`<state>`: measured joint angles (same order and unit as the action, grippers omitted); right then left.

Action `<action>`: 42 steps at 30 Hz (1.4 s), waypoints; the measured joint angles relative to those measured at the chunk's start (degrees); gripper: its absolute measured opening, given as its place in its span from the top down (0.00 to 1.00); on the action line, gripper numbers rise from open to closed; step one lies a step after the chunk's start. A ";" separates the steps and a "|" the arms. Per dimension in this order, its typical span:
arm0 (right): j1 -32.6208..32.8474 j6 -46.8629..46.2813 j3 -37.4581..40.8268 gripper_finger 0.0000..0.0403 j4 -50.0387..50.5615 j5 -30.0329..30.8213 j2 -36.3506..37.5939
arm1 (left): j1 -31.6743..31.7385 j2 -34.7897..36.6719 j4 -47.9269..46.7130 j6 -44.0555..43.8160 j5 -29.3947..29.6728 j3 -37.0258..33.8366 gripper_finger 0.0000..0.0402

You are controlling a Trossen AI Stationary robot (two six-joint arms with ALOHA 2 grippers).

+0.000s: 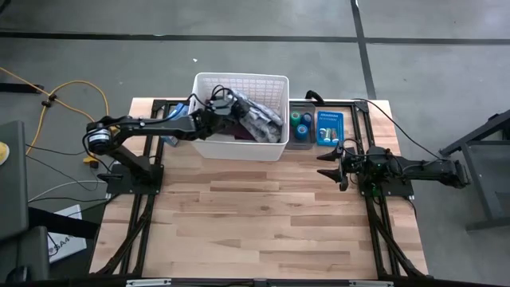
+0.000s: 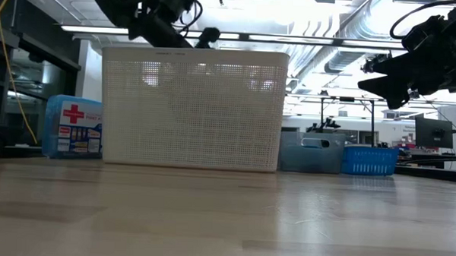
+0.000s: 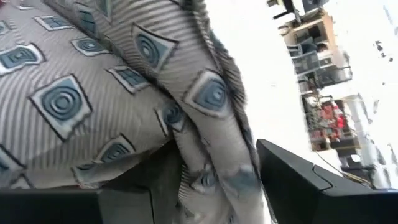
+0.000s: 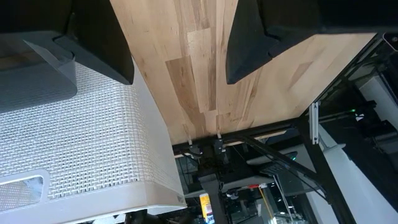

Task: Pick & Place Medicine items
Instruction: Put the gray patient gown into the white laundry bin, then return to Home Position

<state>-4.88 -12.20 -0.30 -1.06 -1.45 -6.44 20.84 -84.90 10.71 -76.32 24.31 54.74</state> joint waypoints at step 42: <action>0.01 0.02 0.00 0.40 0.00 -0.01 -0.02 | -0.76 10.68 4.93 5.88 -13.52 -0.04 0.51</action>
<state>-4.87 -12.19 -0.30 -1.06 -1.46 -6.46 20.08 -74.22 15.64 -70.43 10.79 54.70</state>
